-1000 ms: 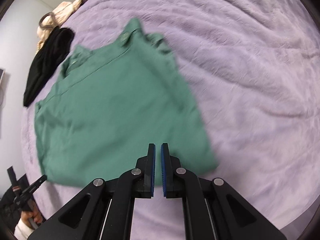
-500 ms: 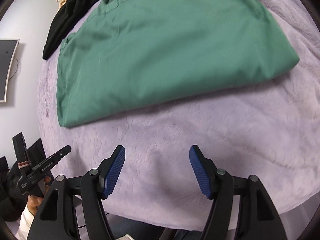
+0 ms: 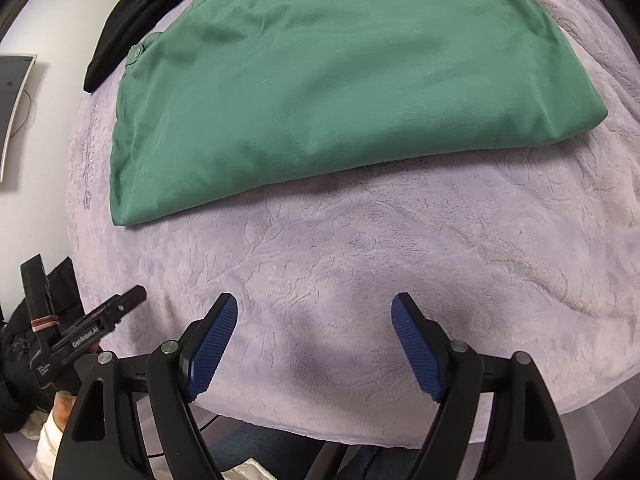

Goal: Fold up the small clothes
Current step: 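Open both tools and withdraw them from the folded jacket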

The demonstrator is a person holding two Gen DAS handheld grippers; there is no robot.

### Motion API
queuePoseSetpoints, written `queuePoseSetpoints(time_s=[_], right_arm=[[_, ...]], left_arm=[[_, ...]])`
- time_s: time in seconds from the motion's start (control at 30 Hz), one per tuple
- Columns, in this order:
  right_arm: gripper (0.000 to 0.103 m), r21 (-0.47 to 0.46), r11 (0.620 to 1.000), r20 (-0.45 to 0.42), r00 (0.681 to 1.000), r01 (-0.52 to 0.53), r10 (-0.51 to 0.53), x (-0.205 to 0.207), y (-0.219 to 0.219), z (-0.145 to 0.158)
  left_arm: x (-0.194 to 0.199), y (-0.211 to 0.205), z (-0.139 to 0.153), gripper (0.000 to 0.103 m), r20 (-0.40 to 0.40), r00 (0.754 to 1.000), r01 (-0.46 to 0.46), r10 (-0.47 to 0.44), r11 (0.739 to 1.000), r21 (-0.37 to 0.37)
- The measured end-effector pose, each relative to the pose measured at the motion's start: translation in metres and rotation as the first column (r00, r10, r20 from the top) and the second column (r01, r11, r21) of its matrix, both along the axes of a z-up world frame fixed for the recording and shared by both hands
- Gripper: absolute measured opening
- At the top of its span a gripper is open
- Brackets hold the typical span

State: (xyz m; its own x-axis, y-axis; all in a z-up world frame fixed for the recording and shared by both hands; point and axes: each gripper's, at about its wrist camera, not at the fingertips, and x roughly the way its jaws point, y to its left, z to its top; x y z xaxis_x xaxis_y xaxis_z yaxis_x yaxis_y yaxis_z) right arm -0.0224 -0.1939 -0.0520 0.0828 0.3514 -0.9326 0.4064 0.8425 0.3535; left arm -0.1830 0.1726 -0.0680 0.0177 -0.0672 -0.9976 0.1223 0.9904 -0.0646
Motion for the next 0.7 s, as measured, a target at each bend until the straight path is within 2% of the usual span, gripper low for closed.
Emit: queuePoseSetpoints(time_s=[0.1, 0.27, 0.6, 0.7], right_arm=[[0.083, -0.005, 1.000, -0.001, 1.000, -0.005, 0.005, 0.001, 0.003, 0.001], [0.084, -0.013, 1.000, 0.003, 1.000, -0.011, 0.011, 0.001, 0.005, 0.002], [0.085, -0.040, 0.999, 0.000, 1.000, -0.019, 0.019, 0.002, 0.011, 0.006], [0.085, -0.045, 0.999, -0.009, 1.000, -0.023, 0.023, 0.002, 0.014, 0.005]], left_arm=[[0.003, 0.008, -0.004, 0.102, 0.002, 1.000, 0.002, -0.002, 1.000, -0.013], [0.004, 0.014, 0.001, 0.102, 0.037, 0.999, 0.037, -0.039, 0.998, 0.043], [0.003, 0.016, 0.003, 0.102, 0.075, 0.996, 0.033, -0.038, 0.997, 0.068], [0.002, 0.016, 0.002, 0.102, 0.061, 0.997, 0.035, -0.038, 0.998, 0.046]])
